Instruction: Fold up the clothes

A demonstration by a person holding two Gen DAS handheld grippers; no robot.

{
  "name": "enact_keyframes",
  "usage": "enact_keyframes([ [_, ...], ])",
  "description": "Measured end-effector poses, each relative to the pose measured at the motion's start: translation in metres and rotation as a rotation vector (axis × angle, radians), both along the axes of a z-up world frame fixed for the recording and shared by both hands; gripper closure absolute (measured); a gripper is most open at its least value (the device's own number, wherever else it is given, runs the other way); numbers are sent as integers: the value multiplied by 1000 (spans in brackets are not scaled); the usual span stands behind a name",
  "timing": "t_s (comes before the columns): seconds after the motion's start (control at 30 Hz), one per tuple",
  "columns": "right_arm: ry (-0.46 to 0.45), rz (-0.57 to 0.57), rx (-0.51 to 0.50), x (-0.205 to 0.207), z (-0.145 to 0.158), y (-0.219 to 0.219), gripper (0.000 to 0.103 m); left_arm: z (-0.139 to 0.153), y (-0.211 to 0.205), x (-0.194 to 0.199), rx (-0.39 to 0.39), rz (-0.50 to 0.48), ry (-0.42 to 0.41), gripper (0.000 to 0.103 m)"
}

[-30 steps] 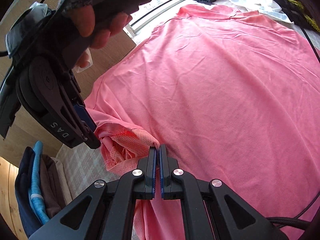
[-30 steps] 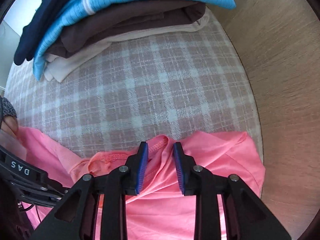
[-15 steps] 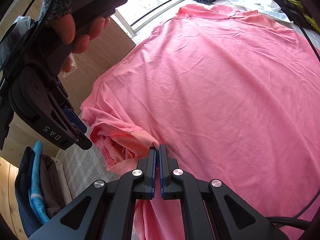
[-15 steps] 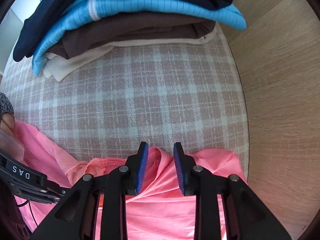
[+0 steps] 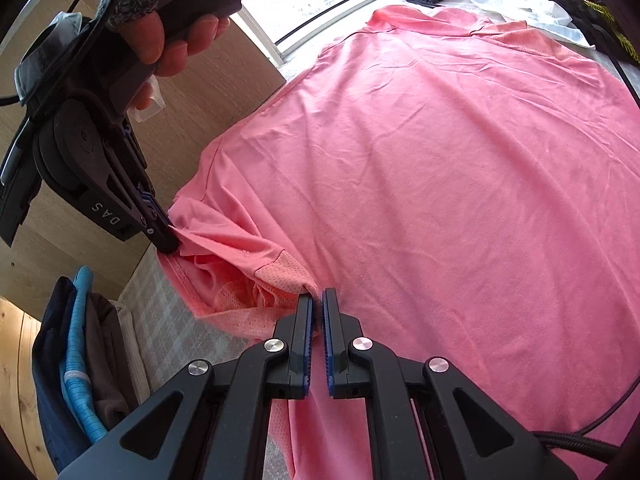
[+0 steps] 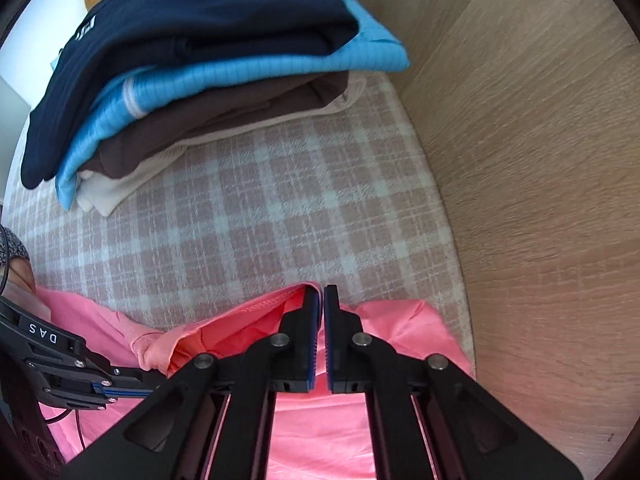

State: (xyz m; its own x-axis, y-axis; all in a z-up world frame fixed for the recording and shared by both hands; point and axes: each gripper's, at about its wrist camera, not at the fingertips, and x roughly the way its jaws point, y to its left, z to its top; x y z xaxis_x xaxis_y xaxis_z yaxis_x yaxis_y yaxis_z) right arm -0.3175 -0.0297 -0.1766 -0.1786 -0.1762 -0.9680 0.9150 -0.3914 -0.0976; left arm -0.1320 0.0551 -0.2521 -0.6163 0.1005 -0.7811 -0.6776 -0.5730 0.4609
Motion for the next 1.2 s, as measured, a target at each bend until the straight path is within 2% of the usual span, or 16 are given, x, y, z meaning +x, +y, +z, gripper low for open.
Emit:
enact_keyframes([
  [0.13,22,-33,-40,-12,4,-9,100,3,-27,-4,-41,90,14,96],
  [0.27,50,-42,-56,-17,1,-20,100,8,-60,-5,-98,178,23,85],
  [0.37,47,-40,-60,-17,3,-19,100,10,-85,-7,-139,233,26,85],
  [0.53,48,-32,-66,-9,18,-1,100,21,-88,-18,-123,174,55,83],
  [0.6,38,-37,-72,-6,26,13,100,27,-82,-28,-60,149,36,72],
  [0.73,41,-68,-50,-4,32,40,100,22,-65,-41,-8,98,0,71],
  [0.87,38,-81,-20,2,28,61,100,17,-43,-26,19,-25,-66,71],
  [0.97,1,-94,-64,12,24,33,100,12,-37,-11,6,-75,-74,75],
  [1.03,-57,-98,-112,15,19,17,99,16,-43,-11,12,-45,-80,73],
  [1.1,-117,-102,-130,12,6,-6,91,18,-51,-12,14,-14,-76,73],
  [1.17,-139,-99,-118,7,-3,-19,74,19,-56,-14,8,7,-68,73],
  [1.2,-150,-92,-109,4,-8,-26,73,19,-56,-14,2,13,-65,73],
])
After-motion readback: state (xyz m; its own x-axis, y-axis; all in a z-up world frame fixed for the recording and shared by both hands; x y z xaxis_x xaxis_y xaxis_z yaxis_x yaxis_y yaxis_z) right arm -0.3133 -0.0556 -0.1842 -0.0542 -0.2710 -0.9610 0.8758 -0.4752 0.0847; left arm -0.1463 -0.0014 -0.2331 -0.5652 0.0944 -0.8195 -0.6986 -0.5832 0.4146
